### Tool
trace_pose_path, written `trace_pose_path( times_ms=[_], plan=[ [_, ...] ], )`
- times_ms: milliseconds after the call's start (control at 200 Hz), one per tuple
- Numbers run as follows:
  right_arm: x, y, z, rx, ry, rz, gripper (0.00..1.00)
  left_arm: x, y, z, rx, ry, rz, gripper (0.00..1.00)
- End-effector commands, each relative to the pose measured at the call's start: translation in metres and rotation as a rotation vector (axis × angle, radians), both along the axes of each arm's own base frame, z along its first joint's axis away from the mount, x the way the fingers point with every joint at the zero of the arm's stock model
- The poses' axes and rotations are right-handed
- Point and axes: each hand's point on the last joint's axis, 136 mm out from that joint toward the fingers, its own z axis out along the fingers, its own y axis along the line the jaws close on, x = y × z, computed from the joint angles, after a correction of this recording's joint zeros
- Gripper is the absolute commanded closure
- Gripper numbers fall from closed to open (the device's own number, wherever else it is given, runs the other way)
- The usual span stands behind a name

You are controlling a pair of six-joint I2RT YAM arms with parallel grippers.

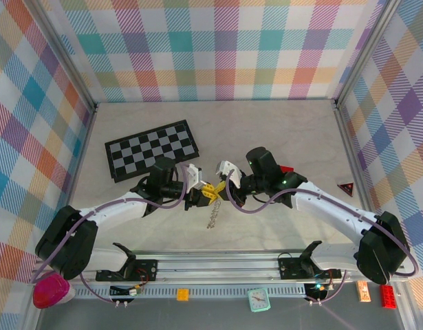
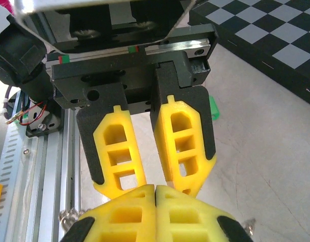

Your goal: Put the keys on the keyring

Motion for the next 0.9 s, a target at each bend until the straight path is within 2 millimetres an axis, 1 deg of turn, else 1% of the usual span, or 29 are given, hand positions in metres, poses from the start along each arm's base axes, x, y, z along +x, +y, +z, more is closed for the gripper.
trace_pose_path(
  times_ms=[0,85,175,250,300,320,340,380,405,465,505,595,670,745,820,895],
  plan=[
    [0.0,0.008,0.011,0.046,-0.032,0.043,1.0,-0.002,-0.002,0.024,-0.067,-0.052,-0.04,0.79],
    [0.0,0.008,0.01,0.039,-0.032,0.041,1.0,-0.003,-0.002,0.025,-0.07,-0.048,-0.047,0.8],
    [-0.001,0.008,0.011,0.044,-0.028,0.045,1.0,-0.003,-0.003,0.025,-0.07,-0.044,-0.05,0.85],
    [-0.002,0.009,0.013,0.054,-0.022,0.048,1.0,-0.003,-0.003,0.025,-0.072,-0.047,-0.052,0.92],
    [-0.002,0.009,0.014,0.055,-0.021,0.042,1.0,-0.003,-0.003,0.026,-0.075,-0.05,-0.052,1.0],
    [-0.001,0.008,0.016,0.056,-0.023,0.036,1.0,-0.002,-0.003,0.026,-0.074,-0.051,-0.049,1.0],
    [0.0,0.008,0.017,0.056,-0.026,0.026,0.94,-0.002,-0.003,0.026,-0.073,-0.053,-0.047,1.0],
    [0.003,0.005,0.018,0.055,-0.037,0.005,0.75,-0.001,-0.003,0.027,-0.074,-0.059,-0.039,1.0],
    [0.004,0.003,0.02,0.055,-0.044,-0.01,0.67,0.0,-0.003,0.028,-0.073,-0.063,-0.032,1.0],
    [0.012,-0.005,0.026,0.051,-0.091,-0.078,0.54,0.004,-0.001,0.028,-0.062,-0.071,0.0,1.0],
    [0.019,-0.013,0.03,0.045,-0.133,-0.137,0.49,0.007,0.001,0.026,-0.042,-0.085,0.026,1.0],
    [0.033,-0.035,0.038,0.039,-0.239,-0.264,0.48,0.015,0.006,0.018,0.035,-0.13,0.09,1.0],
    [0.033,-0.048,0.037,0.023,-0.285,-0.302,0.48,0.016,0.007,0.016,0.066,-0.171,0.119,1.0],
    [0.018,-0.051,0.027,-0.013,-0.271,-0.234,0.5,0.016,0.006,0.018,0.078,-0.205,0.128,1.0],
    [0.003,-0.049,0.012,-0.04,-0.23,-0.156,0.56,0.012,0.005,0.019,0.099,-0.249,0.117,1.0],
    [-0.012,-0.044,0.003,-0.031,-0.192,-0.066,0.61,0.007,0.004,0.018,0.125,-0.286,0.102,1.0]
  ],
)
